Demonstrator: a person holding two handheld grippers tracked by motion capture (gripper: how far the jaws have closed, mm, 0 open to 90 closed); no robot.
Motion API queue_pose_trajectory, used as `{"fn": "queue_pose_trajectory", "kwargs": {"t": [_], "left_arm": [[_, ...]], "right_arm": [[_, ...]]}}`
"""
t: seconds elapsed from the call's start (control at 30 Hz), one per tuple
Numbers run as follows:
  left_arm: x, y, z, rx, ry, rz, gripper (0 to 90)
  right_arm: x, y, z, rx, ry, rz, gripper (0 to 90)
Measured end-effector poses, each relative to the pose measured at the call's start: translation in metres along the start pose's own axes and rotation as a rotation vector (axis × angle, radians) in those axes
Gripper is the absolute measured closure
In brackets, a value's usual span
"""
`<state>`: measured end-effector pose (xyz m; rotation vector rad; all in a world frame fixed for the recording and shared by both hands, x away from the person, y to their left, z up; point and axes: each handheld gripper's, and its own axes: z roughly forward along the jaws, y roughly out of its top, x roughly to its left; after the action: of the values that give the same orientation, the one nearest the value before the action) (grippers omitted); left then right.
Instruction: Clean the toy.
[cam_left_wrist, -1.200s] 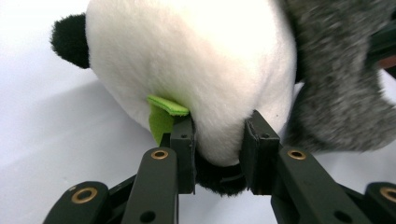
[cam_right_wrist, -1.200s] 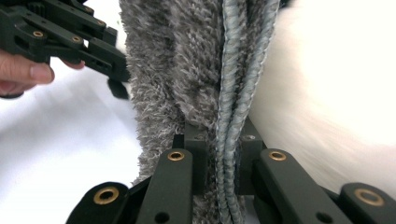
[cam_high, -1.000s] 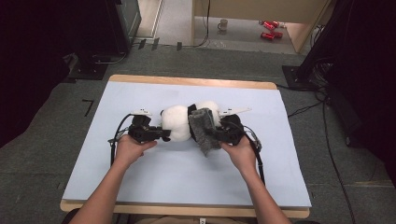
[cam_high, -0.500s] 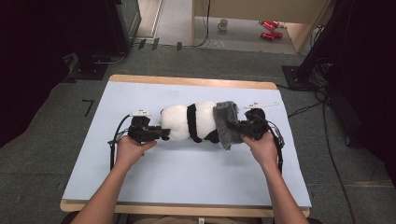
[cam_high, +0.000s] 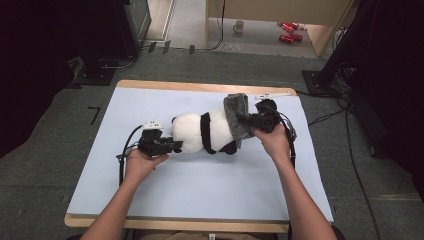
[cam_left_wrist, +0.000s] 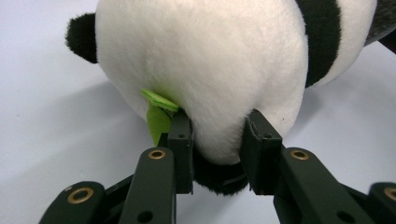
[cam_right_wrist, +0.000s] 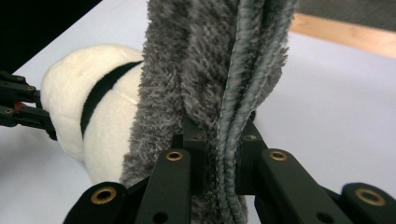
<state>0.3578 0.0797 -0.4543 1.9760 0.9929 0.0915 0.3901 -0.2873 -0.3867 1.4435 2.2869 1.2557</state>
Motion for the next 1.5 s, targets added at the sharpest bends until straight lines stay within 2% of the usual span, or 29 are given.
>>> {"fn": "queue_pose_trajectory", "kwargs": {"t": [0.2,0.4,0.47,0.6,0.73,0.8,0.83,0.9,0.97,1.03,1.1,1.33,1.5], "left_arm": [[0.0,-0.003,0.001,-0.015,-0.004,0.002,67.1],[0.001,-0.004,0.002,-0.016,-0.012,0.005,66.4],[0.002,-0.004,0.002,-0.018,-0.017,0.001,66.2],[0.005,-0.005,0.003,-0.017,-0.026,-0.012,65.9],[0.006,-0.005,0.004,-0.014,-0.028,-0.018,65.7],[0.007,-0.005,0.004,-0.014,-0.026,-0.017,65.5],[0.008,-0.005,0.004,-0.014,-0.027,-0.016,65.5],[0.008,-0.004,0.004,-0.013,-0.032,-0.017,65.4],[0.009,-0.004,0.004,-0.015,-0.037,-0.018,65.3],[0.01,-0.004,0.004,-0.015,-0.04,-0.021,65.2],[0.01,-0.004,0.004,-0.015,-0.042,-0.022,65.2],[0.009,-0.004,0.004,-0.011,-0.034,-0.011,64.9],[0.008,-0.004,0.004,-0.01,-0.036,-0.023,64.5]], "right_arm": [[-0.005,-0.011,0.016,0.012,-0.01,0.022,80.2],[-0.003,-0.022,0.018,-0.009,-0.023,0.034,80.3],[-0.004,-0.026,0.019,-0.001,-0.035,0.036,80.3],[-0.01,-0.037,0.025,0.054,-0.055,0.065,80.5],[-0.016,-0.051,0.04,0.124,-0.036,0.112,80.7],[-0.016,-0.057,0.05,0.173,-0.037,0.118,80.8],[-0.016,-0.06,0.053,0.184,-0.032,0.127,80.8],[-0.019,-0.063,0.055,0.173,-0.016,0.139,80.7],[-0.023,-0.063,0.054,0.185,-0.004,0.153,80.5],[-0.025,-0.063,0.052,0.196,-0.009,0.156,80.4],[-0.028,-0.061,0.047,0.185,-0.025,0.157,80.5],[-0.035,-0.046,0.01,0.073,-0.068,0.15,80.5],[-0.037,-0.034,-0.014,-0.003,-0.059,0.154,80.6]]}}
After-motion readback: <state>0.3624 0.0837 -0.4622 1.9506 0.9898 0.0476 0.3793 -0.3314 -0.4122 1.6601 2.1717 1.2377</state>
